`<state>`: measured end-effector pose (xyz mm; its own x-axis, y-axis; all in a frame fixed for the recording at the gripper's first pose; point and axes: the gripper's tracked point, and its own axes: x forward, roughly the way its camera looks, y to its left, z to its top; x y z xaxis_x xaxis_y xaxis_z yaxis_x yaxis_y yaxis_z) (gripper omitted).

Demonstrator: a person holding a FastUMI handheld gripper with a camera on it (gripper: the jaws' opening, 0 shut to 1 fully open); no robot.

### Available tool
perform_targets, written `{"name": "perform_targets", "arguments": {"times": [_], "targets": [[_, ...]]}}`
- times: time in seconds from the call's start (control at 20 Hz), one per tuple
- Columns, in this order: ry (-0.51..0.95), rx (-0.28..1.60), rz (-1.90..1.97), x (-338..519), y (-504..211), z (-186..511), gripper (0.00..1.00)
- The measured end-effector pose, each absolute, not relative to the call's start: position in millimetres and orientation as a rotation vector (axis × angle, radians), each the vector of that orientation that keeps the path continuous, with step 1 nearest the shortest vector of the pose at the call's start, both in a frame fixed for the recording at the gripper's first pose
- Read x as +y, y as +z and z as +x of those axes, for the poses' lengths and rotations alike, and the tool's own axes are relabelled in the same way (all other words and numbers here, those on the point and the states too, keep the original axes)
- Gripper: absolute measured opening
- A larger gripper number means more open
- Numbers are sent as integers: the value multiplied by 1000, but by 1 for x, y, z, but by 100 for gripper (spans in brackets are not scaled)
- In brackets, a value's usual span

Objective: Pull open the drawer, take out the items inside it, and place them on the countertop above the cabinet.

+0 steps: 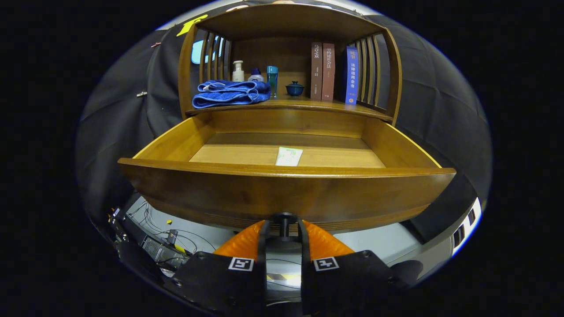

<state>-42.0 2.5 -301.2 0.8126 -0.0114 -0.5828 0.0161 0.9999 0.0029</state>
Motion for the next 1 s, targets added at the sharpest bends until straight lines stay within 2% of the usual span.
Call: {"name": "perform_targets", "arguments": {"times": [0.1,0.35,0.6,1.0], "targets": [[-7,626,18,3,-300,-45,41],[-29,544,40,7,-225,-57,100],[-9,495,111,21,-159,-6,99],[-42,783,81,5,-213,101,100]]}}
